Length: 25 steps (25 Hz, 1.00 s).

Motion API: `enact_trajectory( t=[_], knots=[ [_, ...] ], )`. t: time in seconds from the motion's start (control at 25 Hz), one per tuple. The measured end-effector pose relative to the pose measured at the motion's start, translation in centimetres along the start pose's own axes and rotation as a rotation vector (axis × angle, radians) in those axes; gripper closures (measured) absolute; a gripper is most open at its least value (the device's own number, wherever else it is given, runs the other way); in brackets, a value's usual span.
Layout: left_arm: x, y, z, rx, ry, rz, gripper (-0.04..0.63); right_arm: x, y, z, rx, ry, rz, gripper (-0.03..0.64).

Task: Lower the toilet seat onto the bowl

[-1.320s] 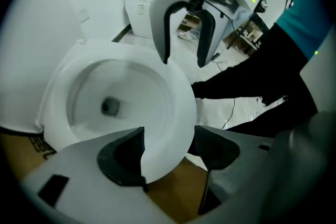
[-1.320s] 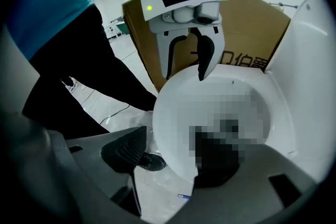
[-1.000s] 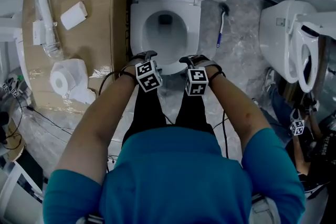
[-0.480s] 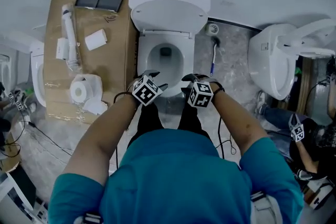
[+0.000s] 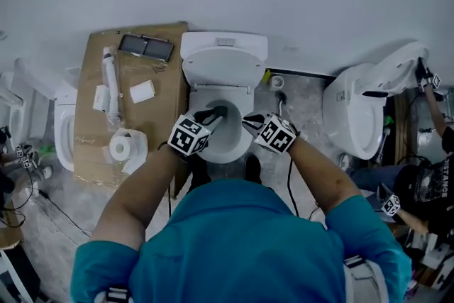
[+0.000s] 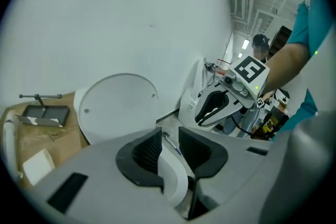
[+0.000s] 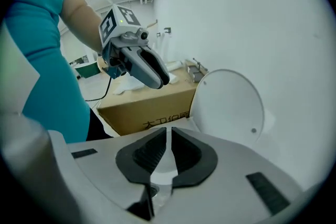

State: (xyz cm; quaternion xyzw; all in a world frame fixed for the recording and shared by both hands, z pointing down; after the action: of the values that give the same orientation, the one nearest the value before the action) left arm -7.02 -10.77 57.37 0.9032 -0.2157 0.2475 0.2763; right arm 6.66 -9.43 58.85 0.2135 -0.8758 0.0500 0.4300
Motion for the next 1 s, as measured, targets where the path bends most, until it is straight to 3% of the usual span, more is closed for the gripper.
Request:
enact_trajectory(
  t=[0.4,0.72,1.0],
  knots=[
    [-7.2,-0.4,12.3,0.016,-0.277,0.09,0.589,-9.3,-6.9,9.5,0.167,-0.224,-0.156,0.615],
    [-12.0,-2.6,19.9,0.027,-0.456,0.073,0.591,-15.4,-9.8,14.1,0.339,-0.385,-0.194,0.618],
    [-16.1,-4.4,23.9,0.043,-0.57,0.044,0.592,-21.3,-11.8,17.7,0.376,-0.511,-0.253,0.618]
  ],
)
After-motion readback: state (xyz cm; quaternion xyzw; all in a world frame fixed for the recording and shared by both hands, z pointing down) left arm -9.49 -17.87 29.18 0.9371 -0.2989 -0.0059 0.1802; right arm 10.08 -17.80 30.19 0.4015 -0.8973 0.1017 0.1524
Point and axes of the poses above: the fingertips, and each gripper's own axes: x forward along the fingers, y to its left, z out of its top, the point moved 5 cm from there along -x, backward along the fingers, and after that the axes turned 10 degrees about -z, right-handed, at the moved point
